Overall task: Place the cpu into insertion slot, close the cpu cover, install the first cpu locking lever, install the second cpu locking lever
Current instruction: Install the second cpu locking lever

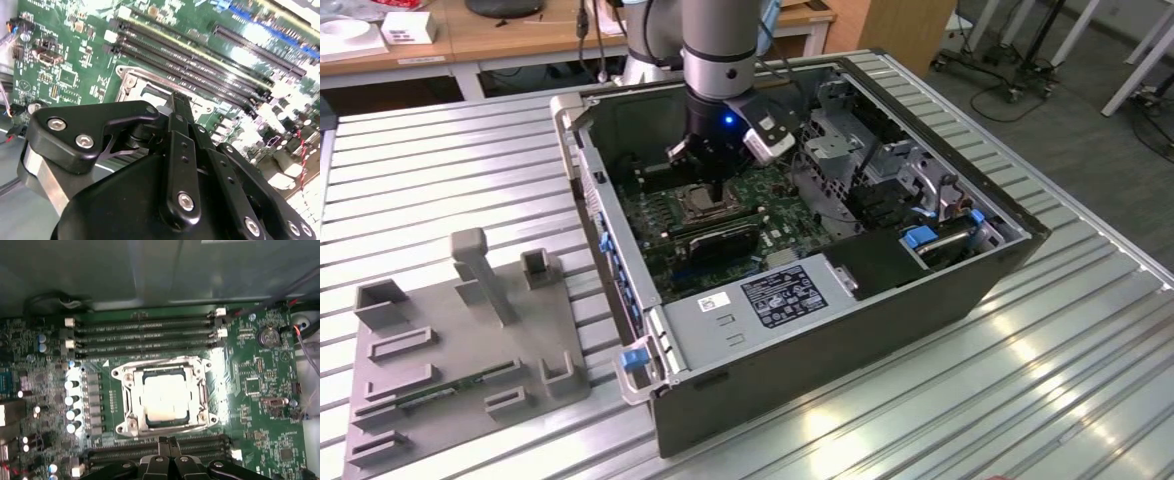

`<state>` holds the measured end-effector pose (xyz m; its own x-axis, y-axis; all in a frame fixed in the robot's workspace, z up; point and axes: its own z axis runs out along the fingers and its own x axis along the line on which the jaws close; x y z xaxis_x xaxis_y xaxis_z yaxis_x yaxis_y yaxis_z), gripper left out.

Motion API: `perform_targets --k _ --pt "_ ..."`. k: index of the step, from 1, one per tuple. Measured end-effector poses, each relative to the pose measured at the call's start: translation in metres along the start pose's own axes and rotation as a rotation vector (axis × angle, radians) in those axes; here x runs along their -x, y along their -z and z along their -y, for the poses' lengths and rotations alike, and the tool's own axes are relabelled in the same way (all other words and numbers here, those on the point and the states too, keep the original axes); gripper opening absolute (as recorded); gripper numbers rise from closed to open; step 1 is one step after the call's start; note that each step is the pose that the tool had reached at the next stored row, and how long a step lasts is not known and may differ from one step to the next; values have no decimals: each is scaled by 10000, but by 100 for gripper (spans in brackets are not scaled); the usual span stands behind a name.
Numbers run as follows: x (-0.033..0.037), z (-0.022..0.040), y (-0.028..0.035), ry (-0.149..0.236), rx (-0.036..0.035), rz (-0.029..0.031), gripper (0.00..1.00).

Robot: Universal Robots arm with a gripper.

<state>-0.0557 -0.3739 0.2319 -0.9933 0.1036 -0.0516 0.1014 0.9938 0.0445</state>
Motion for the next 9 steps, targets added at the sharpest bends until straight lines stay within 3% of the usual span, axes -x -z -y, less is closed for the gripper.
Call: perform_targets --k 6,9 --pt "-7 -111 -11 -18 1 7 10" --pt "9 -129 -18 55 6 4 10"
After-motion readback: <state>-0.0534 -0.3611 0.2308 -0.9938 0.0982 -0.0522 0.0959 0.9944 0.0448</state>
